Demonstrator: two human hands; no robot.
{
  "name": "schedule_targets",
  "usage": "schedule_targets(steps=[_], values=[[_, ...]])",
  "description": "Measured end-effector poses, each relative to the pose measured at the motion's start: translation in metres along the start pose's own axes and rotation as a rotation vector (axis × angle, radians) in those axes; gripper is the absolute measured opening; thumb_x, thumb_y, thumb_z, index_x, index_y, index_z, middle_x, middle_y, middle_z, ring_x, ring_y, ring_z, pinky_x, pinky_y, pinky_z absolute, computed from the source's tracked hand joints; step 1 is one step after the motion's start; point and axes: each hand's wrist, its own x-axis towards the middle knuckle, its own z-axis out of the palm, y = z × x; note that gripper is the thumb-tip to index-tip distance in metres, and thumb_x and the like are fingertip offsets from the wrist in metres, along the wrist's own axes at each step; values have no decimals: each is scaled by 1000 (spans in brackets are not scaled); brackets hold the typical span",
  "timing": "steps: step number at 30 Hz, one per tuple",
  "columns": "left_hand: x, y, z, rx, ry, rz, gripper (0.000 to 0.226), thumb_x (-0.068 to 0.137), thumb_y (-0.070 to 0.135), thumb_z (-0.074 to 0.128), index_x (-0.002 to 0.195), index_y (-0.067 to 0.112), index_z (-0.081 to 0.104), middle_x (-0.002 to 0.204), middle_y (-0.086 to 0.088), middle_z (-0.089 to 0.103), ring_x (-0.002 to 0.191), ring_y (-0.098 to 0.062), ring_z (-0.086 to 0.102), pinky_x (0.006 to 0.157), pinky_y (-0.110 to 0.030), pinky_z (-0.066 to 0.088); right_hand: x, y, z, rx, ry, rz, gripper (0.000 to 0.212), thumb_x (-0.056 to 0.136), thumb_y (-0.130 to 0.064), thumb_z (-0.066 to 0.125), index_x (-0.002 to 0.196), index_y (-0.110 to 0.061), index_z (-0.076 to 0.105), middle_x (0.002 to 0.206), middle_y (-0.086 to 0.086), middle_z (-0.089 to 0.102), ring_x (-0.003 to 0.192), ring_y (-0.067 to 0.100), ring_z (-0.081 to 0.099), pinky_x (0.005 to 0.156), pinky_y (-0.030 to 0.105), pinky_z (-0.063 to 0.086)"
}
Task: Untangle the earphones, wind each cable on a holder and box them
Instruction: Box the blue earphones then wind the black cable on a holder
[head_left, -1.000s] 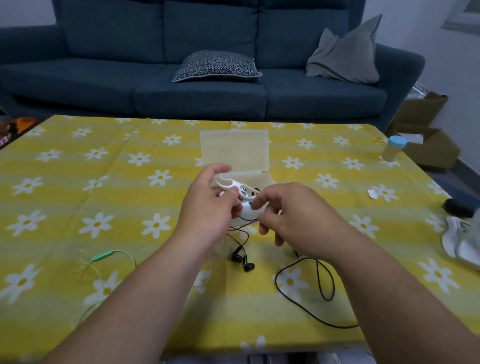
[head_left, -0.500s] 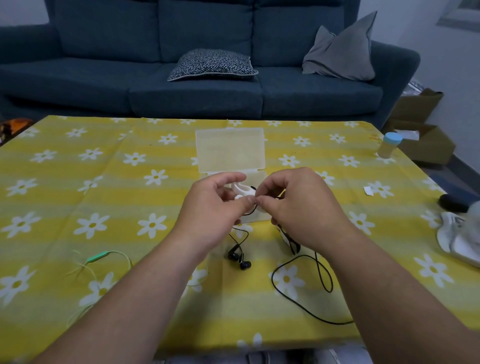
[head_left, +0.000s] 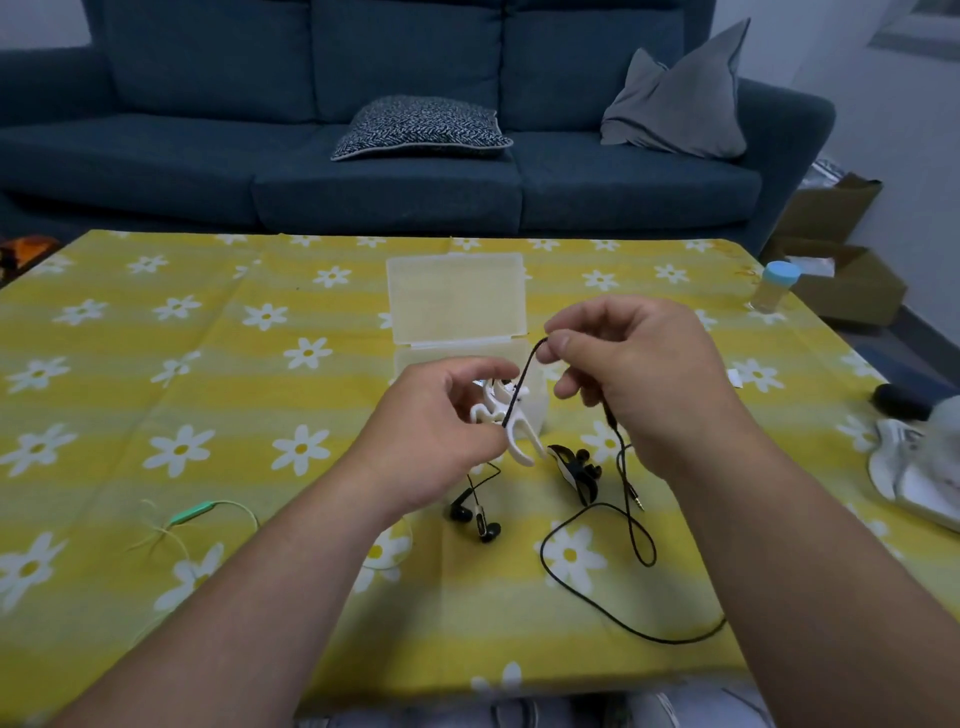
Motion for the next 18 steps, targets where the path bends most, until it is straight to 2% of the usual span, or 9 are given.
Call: schedule_targets(steps=[2,3,6,8,15,18], values=[[-1,-1,0,31,-34,-1,49,70,10,67,114,33,69,89,-9,70,78,-29,63,71,-35,54,2,-2,-5,119,43,32,9,90,1,64,93,-4,69,80,9,76,52,14,61,47,21,43],[-1,-1,-1,43,-49,-3,48,71,10,67,112,35,69,90,-8,70,80,-30,63,72,-35,54,4,-3,-7,173,59,49,10,91,2,62,96,-4,69,82,9,76,53,13,61,48,21,43],[-3,-3,-4,73,-77,-22,50,77,2,65,107,42,66,76,5,58,65,-13,52,60,-18,44,8,-5,-18,315,111,93,15,93,2,58,99,-6,68,85,8,77,54,12,61,51,20,45],[-3,-1,-8,76,-86,-28,50,79,2,63,109,41,68,74,8,52,65,-10,48,58,-16,40,10,-6,-26,396,152,106,15,93,2,58,100,-7,68,84,7,76,55,11,61,51,19,45],[-5,0,-16,69,-203,-26,53,79,-2,59,113,38,68,77,4,49,67,-14,47,64,-26,42,10,-6,-32,496,214,125,14,94,0,58,98,-10,67,80,5,76,58,10,63,53,18,45],[-7,-4,-14,209,-240,-20,56,74,0,63,114,39,68,79,7,52,69,-20,54,66,-30,52,11,-8,-32,568,203,111,14,94,-1,57,96,-10,67,82,5,75,60,10,64,55,17,46]])
